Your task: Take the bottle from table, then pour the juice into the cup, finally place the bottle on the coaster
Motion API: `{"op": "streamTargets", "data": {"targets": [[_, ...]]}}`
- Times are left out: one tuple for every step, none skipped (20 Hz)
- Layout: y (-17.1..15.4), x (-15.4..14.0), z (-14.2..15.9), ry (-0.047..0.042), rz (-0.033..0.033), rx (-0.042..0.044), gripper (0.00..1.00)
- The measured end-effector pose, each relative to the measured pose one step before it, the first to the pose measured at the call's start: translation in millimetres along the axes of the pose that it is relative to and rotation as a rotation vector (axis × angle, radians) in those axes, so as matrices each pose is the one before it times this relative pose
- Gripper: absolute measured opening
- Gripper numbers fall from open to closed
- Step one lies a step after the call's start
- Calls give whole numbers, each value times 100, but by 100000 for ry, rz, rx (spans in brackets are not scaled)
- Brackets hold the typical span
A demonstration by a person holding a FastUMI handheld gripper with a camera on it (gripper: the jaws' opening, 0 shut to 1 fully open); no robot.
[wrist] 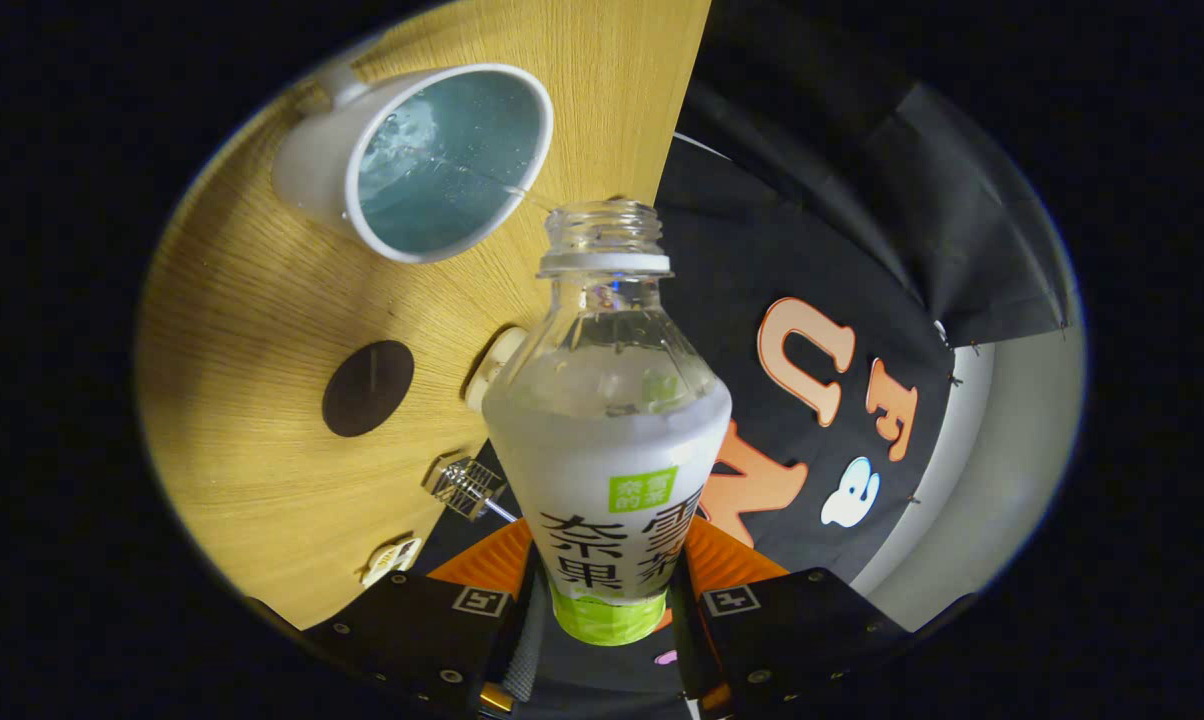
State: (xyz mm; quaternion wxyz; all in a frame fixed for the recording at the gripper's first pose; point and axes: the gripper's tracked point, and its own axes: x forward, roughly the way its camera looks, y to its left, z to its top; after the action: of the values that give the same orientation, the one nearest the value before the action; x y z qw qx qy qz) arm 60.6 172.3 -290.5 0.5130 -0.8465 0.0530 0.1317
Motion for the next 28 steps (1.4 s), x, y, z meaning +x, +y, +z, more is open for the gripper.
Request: {"op": "streamTargets", "data": {"targets": [[1179, 77, 1, 125, 3440, 4839, 55], [1091, -37, 10, 96, 3433, 4878, 55], [763, -49, -57, -210, 2896, 4981, 55], [727, 6, 32, -434, 3131, 6011, 56], [997, 253, -132, -251, 3706, 7147, 56], [854, 153, -143, -51, 3273, 6722, 56], [797, 92, 123, -185, 2458, 5698, 56], [685, -7, 20, 300, 1577, 4542, 56], [515, -88, 53, -510, 1288, 3820, 56], [336, -44, 197, -928, 877, 4273, 56], [485, 312, -116, -647, 1440, 5189, 56], [421, 232, -100, -534, 1763, 5990, 56], [-16, 231, -99, -534, 1012, 6380, 56], [-376, 173, -145, -360, -353, 7065, 56], [-307, 393, -369, -791, -608, 8260, 56], [67, 419, -82, -556, 463, 8294, 56], [-118, 444, 46, -488, 296, 7634, 56], [-393, 461, 199, -712, -4, 6790, 56], [-323, 592, 55, -326, 492, 6337, 56], [-174, 486, 59, -143, 1221, 5719, 56], [48, 622, -218, -283, 193, 5563, 57], [-78, 353, -13, -85, 1398, 5334, 56], [230, 384, 239, -310, 1217, 5552, 56], [164, 338, 238, -848, 1864, 5389, 57], [14, 299, 315, -1060, 1026, 4582, 56], [-78, 227, 333, -925, 874, 3906, 56], [103, 390, 65, -418, 693, 3303, 57], [-15, 483, 152, -701, 834, 3729, 56]]}}
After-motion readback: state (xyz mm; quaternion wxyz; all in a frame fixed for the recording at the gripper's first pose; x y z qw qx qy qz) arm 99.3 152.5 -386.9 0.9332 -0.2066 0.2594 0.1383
